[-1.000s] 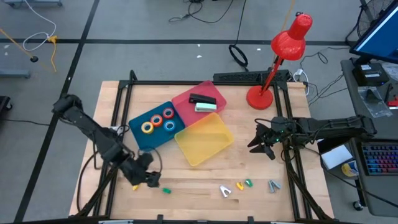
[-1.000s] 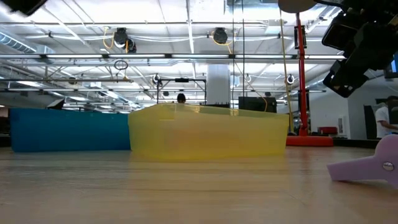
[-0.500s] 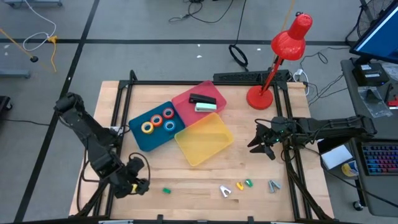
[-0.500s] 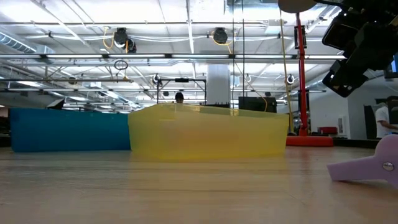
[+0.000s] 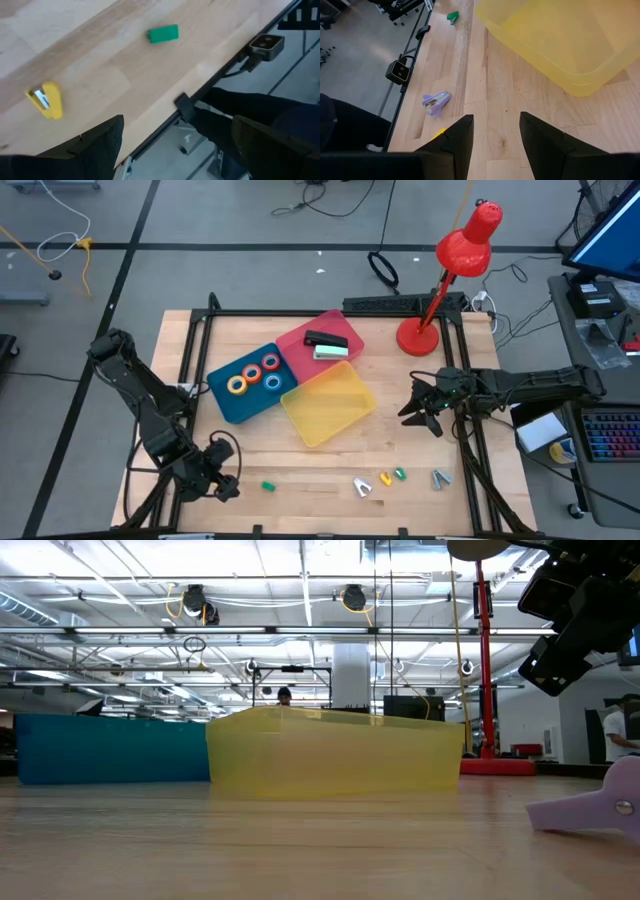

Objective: Pick and place Stapler, Stapler remover, tape
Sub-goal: Put the left yellow stapler into the pink bin

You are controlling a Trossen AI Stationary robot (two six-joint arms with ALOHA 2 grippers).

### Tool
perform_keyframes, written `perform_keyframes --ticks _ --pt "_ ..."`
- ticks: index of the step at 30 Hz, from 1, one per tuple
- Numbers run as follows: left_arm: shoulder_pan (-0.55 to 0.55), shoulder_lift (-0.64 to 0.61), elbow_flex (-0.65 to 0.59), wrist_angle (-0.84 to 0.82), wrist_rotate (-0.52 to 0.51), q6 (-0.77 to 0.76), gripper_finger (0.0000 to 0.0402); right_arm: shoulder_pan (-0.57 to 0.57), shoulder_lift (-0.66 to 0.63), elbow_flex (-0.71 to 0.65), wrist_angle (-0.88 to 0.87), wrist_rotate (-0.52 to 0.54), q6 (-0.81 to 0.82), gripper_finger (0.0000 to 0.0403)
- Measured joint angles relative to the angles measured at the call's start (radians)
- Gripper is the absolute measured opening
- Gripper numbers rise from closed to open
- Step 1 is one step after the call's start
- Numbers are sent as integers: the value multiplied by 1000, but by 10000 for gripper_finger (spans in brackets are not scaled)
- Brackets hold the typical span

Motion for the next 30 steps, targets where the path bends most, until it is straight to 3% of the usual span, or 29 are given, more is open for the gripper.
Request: perform_keyframes --ticks 12,17,25,30 --pt "0 81 0 -181 158 -138 367 0 0 0 0 0 0 155" --pt "0 167 0 -177 170 -138 367 0 0 0 0 0 0 153" --pt "0 284 -1 -176 299 -137 367 0 0 0 0 0 0 157" --pt "0 325 -1 -176 292 -133 367 0 0 0 0 0 0 155"
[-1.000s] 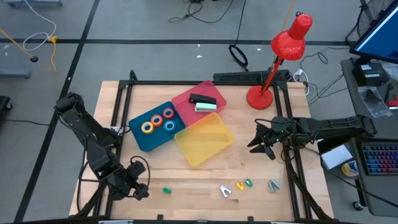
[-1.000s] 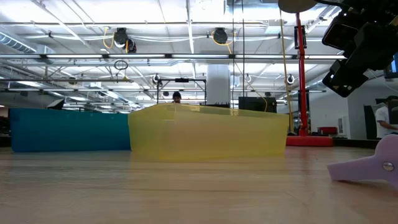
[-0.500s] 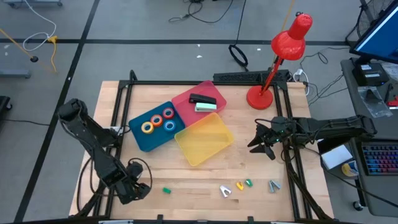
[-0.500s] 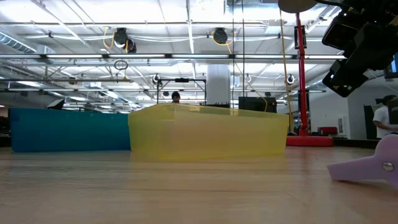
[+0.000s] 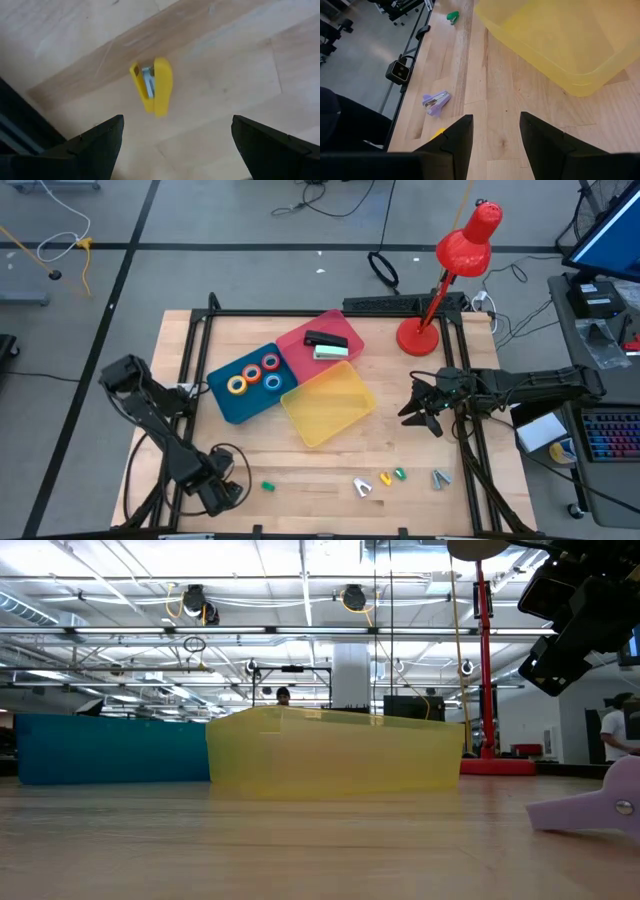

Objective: Pick and place Stapler, Stapler remover, tape
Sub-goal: Put the left yellow stapler into the pink bin

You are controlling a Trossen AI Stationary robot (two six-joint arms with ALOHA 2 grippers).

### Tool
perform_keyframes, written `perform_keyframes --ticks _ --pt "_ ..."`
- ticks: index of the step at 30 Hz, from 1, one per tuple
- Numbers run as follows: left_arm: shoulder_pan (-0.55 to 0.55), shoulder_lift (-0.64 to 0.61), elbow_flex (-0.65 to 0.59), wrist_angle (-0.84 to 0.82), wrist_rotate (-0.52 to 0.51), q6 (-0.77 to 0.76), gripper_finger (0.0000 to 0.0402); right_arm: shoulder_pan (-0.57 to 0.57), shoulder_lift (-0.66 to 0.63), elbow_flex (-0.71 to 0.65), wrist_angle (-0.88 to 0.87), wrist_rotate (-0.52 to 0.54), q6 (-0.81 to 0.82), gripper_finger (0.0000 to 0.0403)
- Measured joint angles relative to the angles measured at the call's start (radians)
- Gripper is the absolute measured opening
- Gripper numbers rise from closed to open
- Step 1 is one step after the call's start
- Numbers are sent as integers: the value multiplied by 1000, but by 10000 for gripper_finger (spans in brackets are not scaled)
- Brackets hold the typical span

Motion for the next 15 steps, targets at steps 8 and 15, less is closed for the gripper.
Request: perform_keyframes --ticks 8,15 --pt "-1 55 0 0 -4 3 367 0 0 0 0 0 0 155" --pt "-1 78 0 0 -3 3 367 0 0 0 0 0 0 153"
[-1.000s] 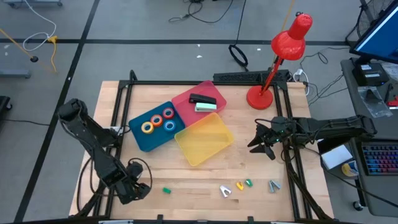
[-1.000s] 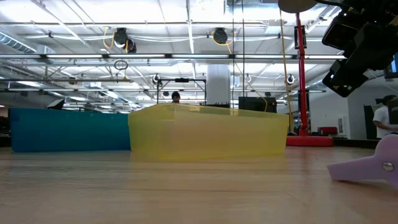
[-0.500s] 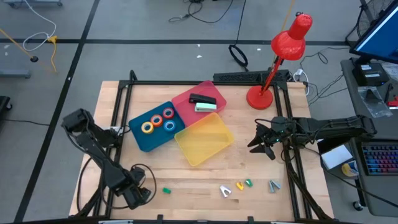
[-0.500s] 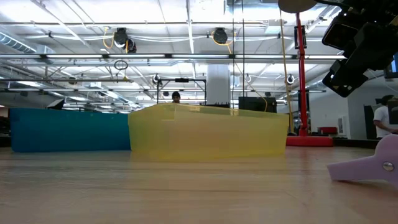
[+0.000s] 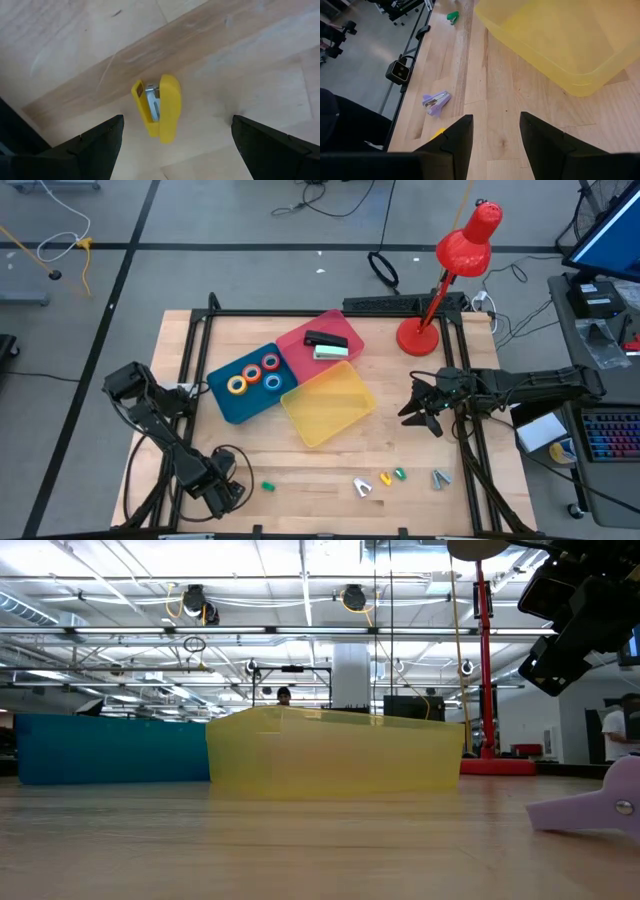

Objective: Pick and place Stapler, Stapler remover, tape
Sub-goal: Put the left yellow stapler into the pink bin

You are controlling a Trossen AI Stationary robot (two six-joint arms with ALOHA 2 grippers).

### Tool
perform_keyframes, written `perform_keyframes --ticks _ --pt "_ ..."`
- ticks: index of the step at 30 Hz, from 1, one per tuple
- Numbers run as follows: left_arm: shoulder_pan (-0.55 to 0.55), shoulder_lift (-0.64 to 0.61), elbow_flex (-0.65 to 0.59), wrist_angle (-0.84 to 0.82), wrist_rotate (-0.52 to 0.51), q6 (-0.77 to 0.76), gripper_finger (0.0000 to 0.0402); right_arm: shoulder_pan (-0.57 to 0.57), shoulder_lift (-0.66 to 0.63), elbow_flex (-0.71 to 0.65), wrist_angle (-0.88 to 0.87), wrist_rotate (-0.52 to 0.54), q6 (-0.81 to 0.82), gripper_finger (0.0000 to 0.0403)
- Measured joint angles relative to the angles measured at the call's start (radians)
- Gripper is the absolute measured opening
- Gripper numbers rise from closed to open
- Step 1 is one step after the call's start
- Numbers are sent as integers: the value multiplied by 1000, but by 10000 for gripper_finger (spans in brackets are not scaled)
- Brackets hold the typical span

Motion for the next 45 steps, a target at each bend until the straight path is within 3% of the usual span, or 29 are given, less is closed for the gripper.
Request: perform_keyframes --ticks 12,29,45 --pt "-1 -1 0 0 2 -41 367 0 0 0 0 0 0 150" --pt "-20 -1 0 -1 22 16 365 0 0 0 0 1 0 146" --pt "-26 -1 0 -2 -98 19 199 0 0 0 0 5 52 146"
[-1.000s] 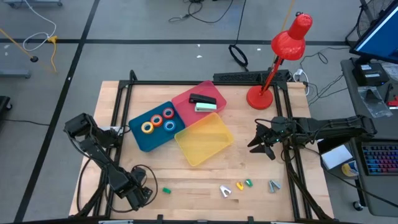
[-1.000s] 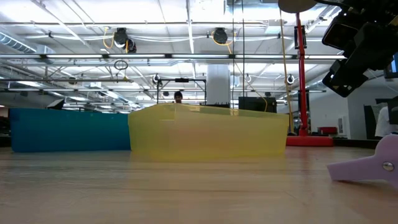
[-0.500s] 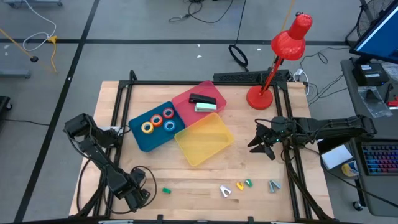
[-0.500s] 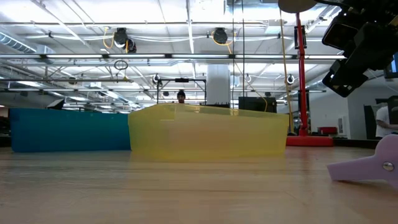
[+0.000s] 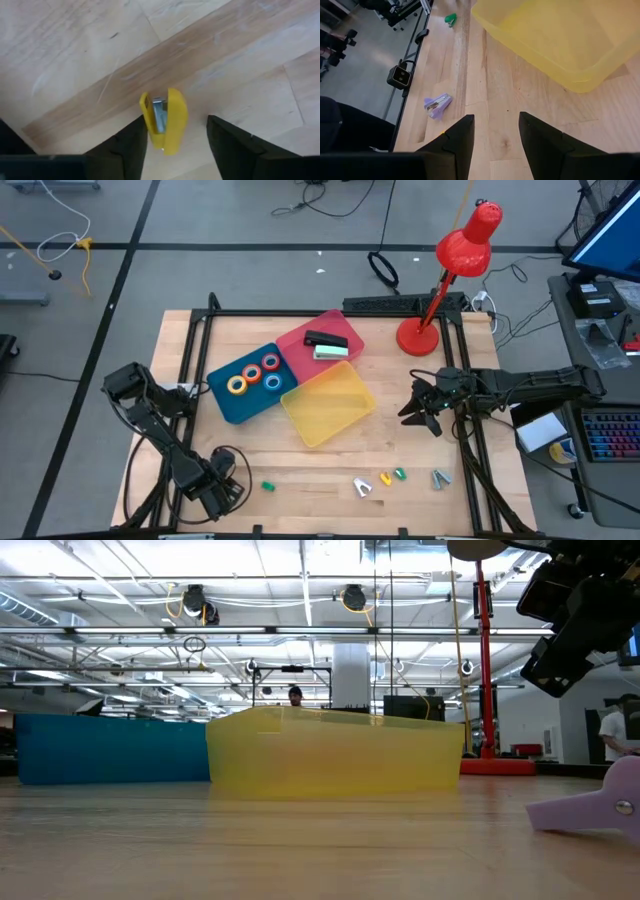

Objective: Pick and place Stapler, Stapler remover, tape
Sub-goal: Put the left yellow stapler into the pink bin

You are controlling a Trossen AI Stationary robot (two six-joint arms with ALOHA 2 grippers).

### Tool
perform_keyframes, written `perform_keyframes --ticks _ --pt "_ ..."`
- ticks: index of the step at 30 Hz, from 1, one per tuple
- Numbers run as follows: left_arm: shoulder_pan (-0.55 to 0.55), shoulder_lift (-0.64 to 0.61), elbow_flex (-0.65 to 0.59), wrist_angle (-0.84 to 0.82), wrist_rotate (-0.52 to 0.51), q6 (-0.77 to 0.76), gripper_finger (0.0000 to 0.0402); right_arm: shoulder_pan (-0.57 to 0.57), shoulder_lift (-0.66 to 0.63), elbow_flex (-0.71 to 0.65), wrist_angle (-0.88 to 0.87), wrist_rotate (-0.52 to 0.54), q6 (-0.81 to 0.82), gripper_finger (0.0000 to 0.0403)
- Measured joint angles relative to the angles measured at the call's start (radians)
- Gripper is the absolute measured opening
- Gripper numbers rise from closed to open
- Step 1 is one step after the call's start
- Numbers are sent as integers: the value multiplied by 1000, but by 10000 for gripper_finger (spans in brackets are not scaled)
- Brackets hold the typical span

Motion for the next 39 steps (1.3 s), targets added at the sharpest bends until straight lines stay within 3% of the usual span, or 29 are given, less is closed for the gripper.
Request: perform_keyframes --ticks 6,27,39 --pt "-3 0 0 1 22 40 171 0 0 0 0 0 1 146" --pt "-3 0 0 2 38 57 168 0 0 0 0 3 1 146" --pt "-3 0 0 3 35 59 59 0 0 0 0 4 1 146"
